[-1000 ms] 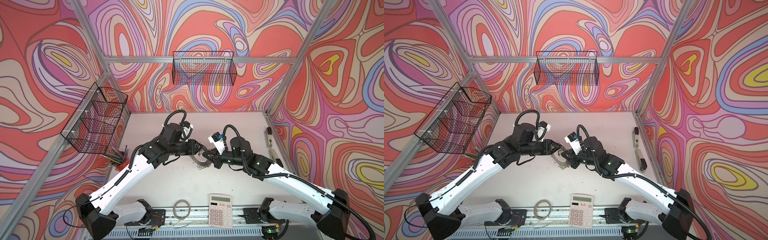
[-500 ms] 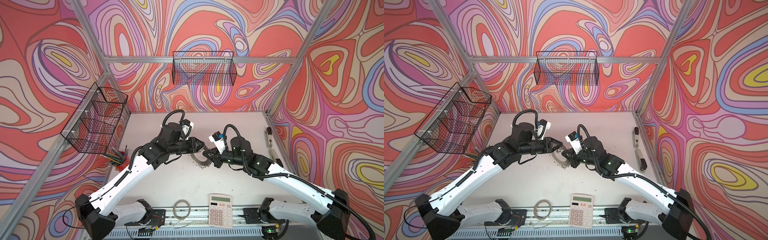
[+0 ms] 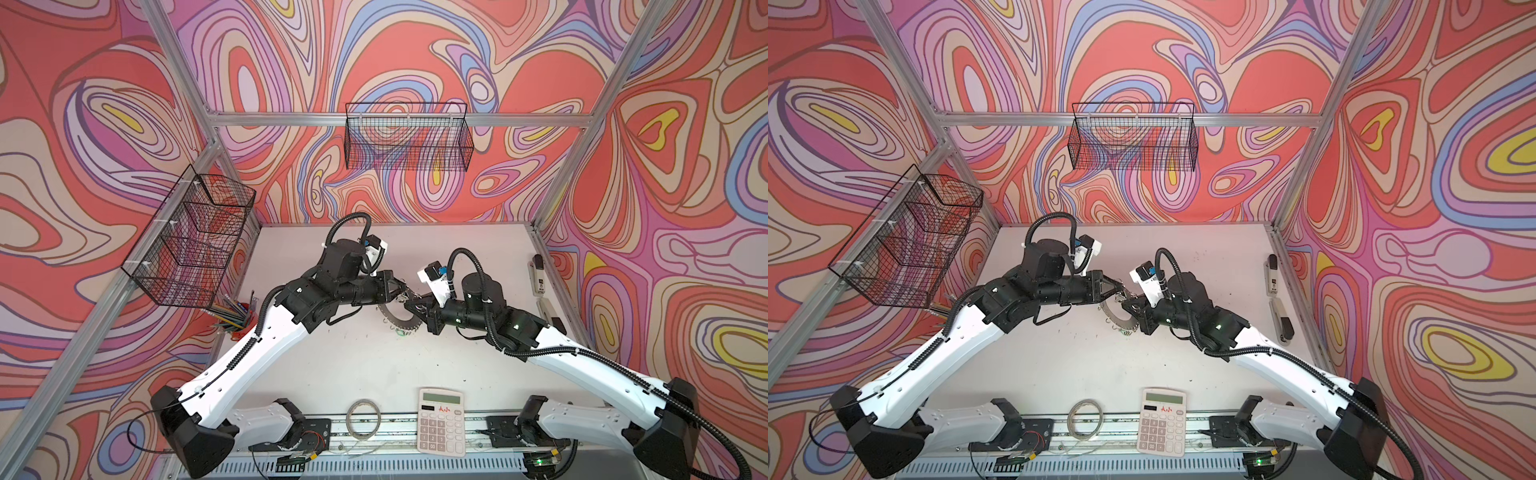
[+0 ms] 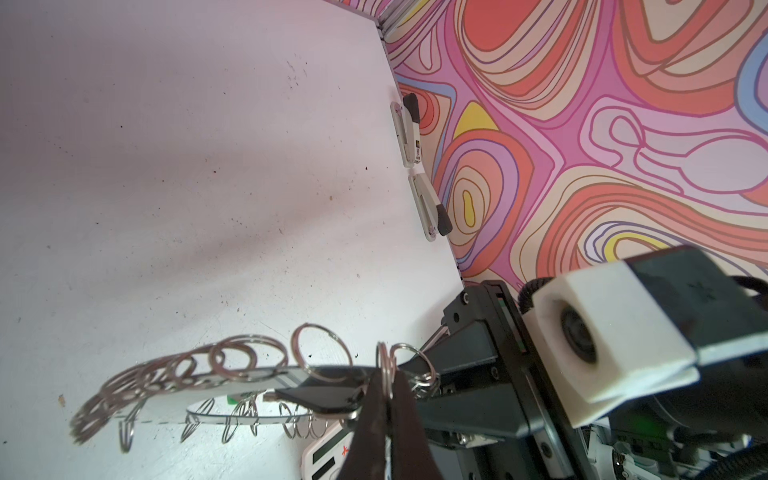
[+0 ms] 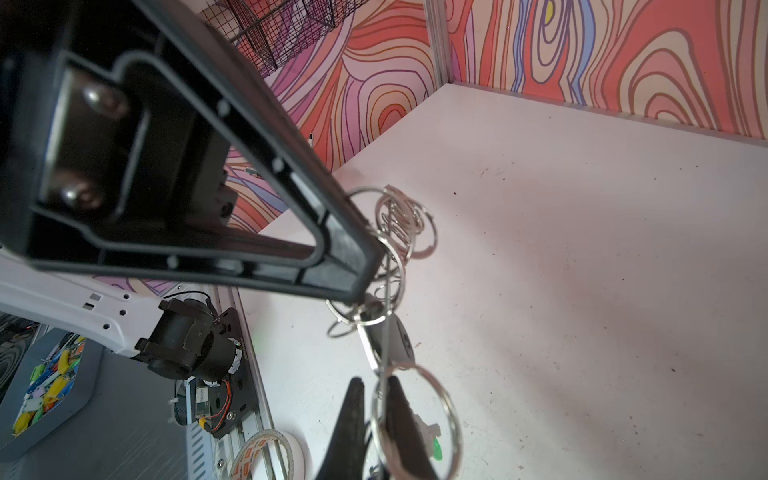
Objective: Put the keys on the keyring
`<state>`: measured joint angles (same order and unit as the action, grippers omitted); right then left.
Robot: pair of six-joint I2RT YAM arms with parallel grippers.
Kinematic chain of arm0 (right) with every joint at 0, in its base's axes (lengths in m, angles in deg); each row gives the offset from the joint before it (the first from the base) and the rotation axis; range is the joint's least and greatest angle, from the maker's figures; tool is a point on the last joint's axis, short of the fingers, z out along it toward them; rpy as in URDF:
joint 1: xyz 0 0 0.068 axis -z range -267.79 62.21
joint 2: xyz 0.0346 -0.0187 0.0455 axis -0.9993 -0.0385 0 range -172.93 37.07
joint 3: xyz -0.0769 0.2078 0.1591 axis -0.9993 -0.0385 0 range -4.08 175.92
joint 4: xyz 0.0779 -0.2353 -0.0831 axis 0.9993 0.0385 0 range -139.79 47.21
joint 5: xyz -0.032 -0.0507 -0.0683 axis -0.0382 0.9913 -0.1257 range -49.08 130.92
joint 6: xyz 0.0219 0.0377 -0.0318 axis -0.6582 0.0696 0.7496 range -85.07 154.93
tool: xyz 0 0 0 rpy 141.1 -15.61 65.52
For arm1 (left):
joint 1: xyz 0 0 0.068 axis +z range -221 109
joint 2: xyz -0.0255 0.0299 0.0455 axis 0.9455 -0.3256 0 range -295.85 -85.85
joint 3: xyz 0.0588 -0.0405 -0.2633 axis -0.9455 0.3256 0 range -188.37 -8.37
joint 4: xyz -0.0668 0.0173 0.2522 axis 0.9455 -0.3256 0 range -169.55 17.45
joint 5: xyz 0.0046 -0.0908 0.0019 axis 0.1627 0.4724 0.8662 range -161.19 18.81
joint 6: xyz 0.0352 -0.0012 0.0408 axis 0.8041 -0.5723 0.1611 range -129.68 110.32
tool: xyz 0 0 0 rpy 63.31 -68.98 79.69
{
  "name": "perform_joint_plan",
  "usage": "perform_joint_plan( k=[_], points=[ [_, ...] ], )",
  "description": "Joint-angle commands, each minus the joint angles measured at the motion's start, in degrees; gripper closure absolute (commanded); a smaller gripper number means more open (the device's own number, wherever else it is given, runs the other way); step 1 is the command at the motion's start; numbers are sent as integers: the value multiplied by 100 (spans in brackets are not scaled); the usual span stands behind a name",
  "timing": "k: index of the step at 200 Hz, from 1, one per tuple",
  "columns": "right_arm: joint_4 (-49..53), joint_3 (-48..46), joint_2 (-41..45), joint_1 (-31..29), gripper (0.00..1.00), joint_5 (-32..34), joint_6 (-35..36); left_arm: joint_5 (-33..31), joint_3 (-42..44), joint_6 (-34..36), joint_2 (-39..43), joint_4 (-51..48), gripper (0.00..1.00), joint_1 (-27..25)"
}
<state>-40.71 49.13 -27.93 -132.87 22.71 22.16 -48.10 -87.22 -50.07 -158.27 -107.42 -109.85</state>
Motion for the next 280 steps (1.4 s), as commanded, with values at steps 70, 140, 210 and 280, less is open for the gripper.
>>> perform_joint_plan(
  k=[70,140,210,280],
  points=[
    [-126,219,-357,-45,49,-5,81,-1277,-4169,2057,-2173,-4845,100,-231],
    [39,566,-464,-42,39,450,260,-1767,-5584,1929,-3411,-6159,100,-457],
    [-390,137,-410,-45,41,924,-135,-1827,-5555,797,-3740,-6013,100,-475],
    [-463,235,-531,-44,37,975,73,-1689,-5576,338,-3749,-5829,100,-446]
  ],
)
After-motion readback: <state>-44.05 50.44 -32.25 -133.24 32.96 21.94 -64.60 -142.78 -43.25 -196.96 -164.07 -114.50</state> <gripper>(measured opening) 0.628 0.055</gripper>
